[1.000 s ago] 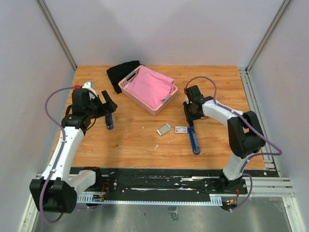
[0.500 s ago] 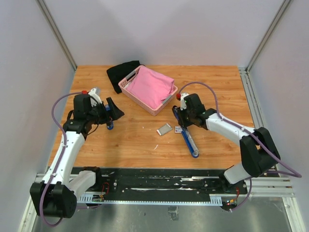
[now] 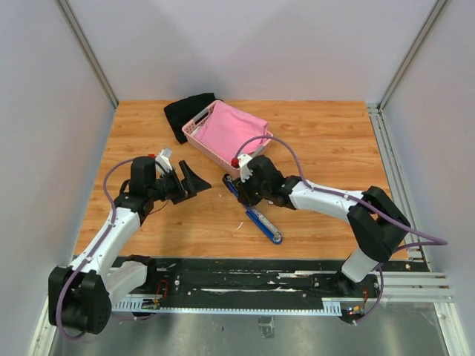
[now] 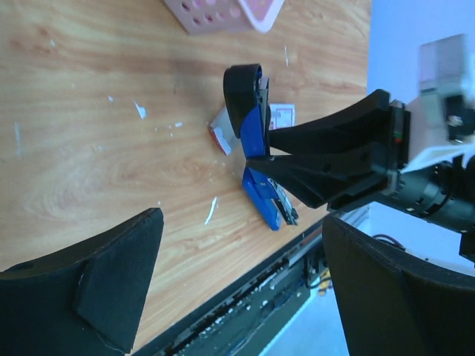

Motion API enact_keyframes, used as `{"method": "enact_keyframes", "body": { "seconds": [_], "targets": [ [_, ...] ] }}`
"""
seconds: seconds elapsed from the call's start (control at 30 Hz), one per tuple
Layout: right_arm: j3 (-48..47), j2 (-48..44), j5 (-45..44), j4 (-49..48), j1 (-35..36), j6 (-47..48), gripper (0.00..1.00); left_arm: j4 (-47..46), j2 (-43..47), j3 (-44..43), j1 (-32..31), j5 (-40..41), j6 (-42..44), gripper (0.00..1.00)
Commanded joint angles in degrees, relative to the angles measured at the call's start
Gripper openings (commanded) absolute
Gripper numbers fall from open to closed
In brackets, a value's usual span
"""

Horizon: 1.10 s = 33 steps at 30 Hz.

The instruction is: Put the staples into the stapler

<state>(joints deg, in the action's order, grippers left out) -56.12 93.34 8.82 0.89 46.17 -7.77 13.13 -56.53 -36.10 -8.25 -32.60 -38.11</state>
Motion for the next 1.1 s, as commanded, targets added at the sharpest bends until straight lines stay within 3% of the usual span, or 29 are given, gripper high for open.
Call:
{"method": "enact_keyframes", "body": {
  "seconds": [0.0, 0.27, 0.5, 0.77, 1.07],
  "targets": [
    [-2.29, -0.26, 1.75, -6.23, 3.28, 2.40, 0.00, -9.30, -1.60, 2.80, -1.97, -3.15, -6.00, 0.93],
    [-1.35, -0.37, 2.69, -8.92, 6.80, 5.65, 0.01, -17.97, -6.05, 4.91, -2.55, -4.67, -9.34, 0.94],
    [-1.60, -0.33, 2.69, -9.36, 8.50, 6.53, 0.01, -17.14, -10.18, 3.91, -2.74, -3.37, -6.94, 0.92],
    [-2.01, 0.26, 2.60, -9.56, 9.29, 6.80, 0.01, -17.32, -12.40, 3.93, -2.73, -3.09, -6.62, 0.64],
    [-2.56, 0.53, 2.40, -9.19, 9.46, 7.77, 0.01, -17.83, -14.76, 3.27, -2.82, -3.13, -5.75, 0.50]
  ]
}}
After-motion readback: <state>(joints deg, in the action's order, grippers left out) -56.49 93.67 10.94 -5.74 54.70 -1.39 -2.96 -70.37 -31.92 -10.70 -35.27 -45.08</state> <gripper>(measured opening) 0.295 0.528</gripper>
